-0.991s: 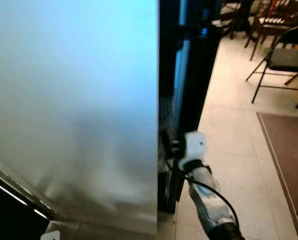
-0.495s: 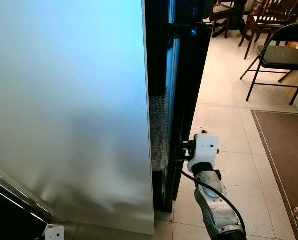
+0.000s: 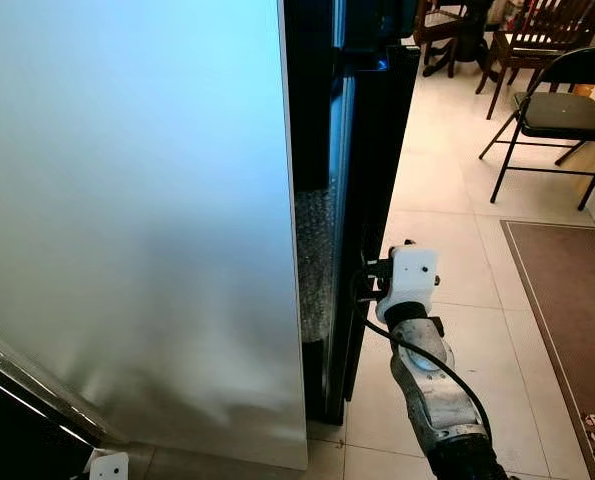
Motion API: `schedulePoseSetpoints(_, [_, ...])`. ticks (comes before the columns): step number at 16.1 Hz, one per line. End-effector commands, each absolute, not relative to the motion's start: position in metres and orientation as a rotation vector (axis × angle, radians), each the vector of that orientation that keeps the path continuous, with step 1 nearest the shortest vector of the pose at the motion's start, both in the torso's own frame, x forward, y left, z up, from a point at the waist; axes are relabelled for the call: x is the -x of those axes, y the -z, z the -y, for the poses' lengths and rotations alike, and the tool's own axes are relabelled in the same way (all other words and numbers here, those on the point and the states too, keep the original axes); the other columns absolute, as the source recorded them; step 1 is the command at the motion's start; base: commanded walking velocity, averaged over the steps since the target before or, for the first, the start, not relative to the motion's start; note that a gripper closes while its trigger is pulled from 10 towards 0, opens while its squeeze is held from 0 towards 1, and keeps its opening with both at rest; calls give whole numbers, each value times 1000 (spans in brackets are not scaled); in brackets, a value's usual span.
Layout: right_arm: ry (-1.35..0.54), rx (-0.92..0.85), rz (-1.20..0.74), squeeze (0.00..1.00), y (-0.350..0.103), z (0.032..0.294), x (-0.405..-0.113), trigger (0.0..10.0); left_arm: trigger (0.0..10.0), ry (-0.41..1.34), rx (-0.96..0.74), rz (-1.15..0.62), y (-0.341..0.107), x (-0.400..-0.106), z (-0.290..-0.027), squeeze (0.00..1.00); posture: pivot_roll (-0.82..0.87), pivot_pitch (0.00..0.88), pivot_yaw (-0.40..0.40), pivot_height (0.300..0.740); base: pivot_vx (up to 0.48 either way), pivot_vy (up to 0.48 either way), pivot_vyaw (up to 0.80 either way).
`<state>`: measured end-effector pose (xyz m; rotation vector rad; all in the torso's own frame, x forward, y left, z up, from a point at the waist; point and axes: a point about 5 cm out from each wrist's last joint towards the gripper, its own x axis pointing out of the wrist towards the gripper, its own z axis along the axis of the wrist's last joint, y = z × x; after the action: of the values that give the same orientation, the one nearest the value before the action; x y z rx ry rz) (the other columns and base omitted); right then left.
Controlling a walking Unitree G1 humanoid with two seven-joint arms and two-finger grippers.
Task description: Restocking fridge
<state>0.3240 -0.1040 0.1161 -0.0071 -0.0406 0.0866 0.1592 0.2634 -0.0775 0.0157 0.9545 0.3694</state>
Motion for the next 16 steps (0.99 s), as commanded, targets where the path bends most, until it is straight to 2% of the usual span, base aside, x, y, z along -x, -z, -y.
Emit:
schedulePoseSetpoints(1, [-95, -1, 18, 0, -114, 103, -326, 10000, 10000, -359, -28, -964, 79, -157, -261, 0, -40, 0, 41, 740, 0, 0, 0])
schedulePoseSetpoints(8, [-209, -5, 11, 0, -114, 94, -329, 10000, 10000, -358, -23, -965, 80, -157, -259, 0, -32, 0, 26, 740, 0, 0, 0])
schedulePoseSetpoints(16, [-190, 0, 40, 0, -124, 101, -341, 10000, 10000, -365, -15, -962, 81, -156, -257, 0, -30, 0, 19, 740, 0, 0, 0])
